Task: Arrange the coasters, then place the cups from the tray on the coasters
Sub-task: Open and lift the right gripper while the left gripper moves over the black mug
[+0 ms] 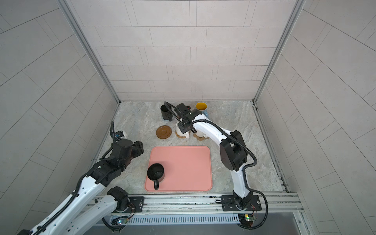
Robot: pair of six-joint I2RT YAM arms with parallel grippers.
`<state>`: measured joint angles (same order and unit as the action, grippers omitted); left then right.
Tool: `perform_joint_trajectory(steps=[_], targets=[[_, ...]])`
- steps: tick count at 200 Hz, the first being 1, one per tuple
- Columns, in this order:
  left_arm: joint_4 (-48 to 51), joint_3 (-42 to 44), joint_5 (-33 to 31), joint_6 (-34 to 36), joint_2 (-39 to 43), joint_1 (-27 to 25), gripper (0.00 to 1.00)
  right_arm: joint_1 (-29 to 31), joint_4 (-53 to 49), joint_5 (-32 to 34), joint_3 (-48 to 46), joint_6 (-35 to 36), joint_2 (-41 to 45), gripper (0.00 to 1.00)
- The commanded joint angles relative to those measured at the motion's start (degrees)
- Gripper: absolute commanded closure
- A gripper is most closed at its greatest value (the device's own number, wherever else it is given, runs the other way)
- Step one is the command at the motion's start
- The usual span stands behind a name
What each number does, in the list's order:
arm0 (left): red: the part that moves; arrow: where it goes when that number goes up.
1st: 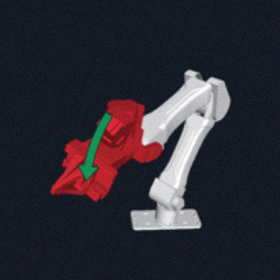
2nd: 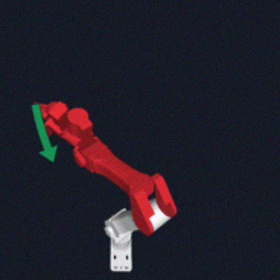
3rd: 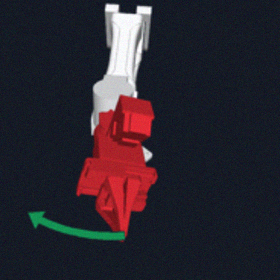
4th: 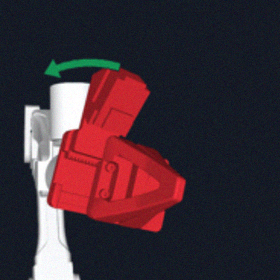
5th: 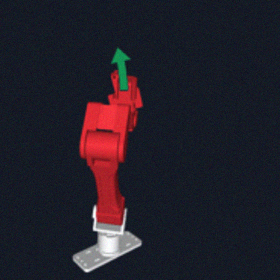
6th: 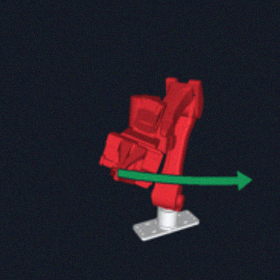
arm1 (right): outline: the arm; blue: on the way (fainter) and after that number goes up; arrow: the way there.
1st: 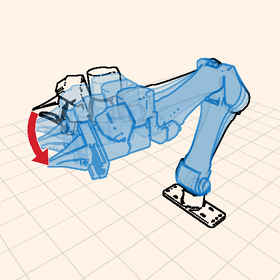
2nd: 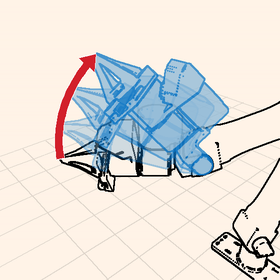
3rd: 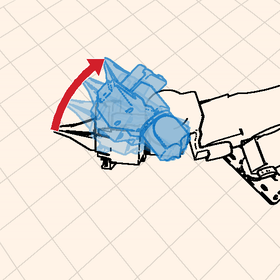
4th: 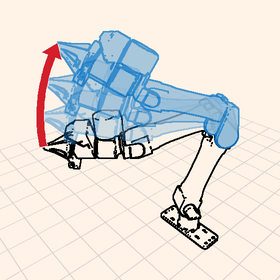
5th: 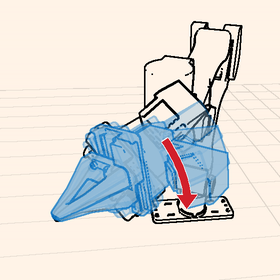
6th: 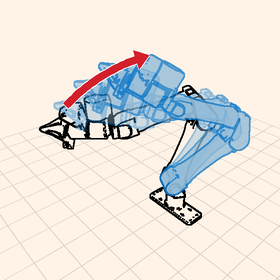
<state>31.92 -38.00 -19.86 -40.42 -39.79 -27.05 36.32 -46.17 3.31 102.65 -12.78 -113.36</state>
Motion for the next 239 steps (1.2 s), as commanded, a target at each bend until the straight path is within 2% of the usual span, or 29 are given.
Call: perform_joint_trajectory(steps=[1,45,68,95,118,140,160,180,209,239], targets=[[4.4,-4.9,-0.3,1.9,-0.2,0.2,0.30,0.0,-2.8,1.7,-1.1,-1.7,4.7,0.49],[17.2,-14.0,5.1,3.2,-4.3,0.2,0.30,0.0,-3.2,3.0,-5.7,-5.0,12.7,0.49],[21.5,-16.0,10.9,2.1,-6.0,0.0,0.30,0.0,-3.1,3.6,-8.5,-6.3,17.2,0.49],[27.0,-18.2,14.4,0.3,-6.3,-1.0,0.31,0.0,-3.1,4.2,-12.0,-7.7,21.3,0.48],[30.7,-19.8,15.9,-0.8,-6.6,-4.5,0.30,0.0,-2.5,4.7,-15.3,-8.6,23.8,0.48],[35.7,-21.6,16.6,-4.8,-7.4,-9.6,0.30,0.0,-1.8,4.5,-18.0,-9.5,25.2,0.48],[41.4,-23.1,17.8,-7.2,-7.5,-12.0,0.31,0.0,-1.4,4.4,-19.8,-10.0,26.4,0.48],[44.1,-22.7,19.9,-10.0,-5.2,-13.3,0.31,0.0,-0.7,4.5,-21.0,-10.1,27.4,0.48],[43.3,-17.1,27.1,-15.7,-1.6,-16.3,0.31,0.1,0.2,4.5,-21.8,-10.1,28.2,0.48],[39.8,-14.0,28.0,-19.7,-1.8,-21.2,0.31,0.0,0.8,4.2,-21.9,-10.4,28.2,0.48]])
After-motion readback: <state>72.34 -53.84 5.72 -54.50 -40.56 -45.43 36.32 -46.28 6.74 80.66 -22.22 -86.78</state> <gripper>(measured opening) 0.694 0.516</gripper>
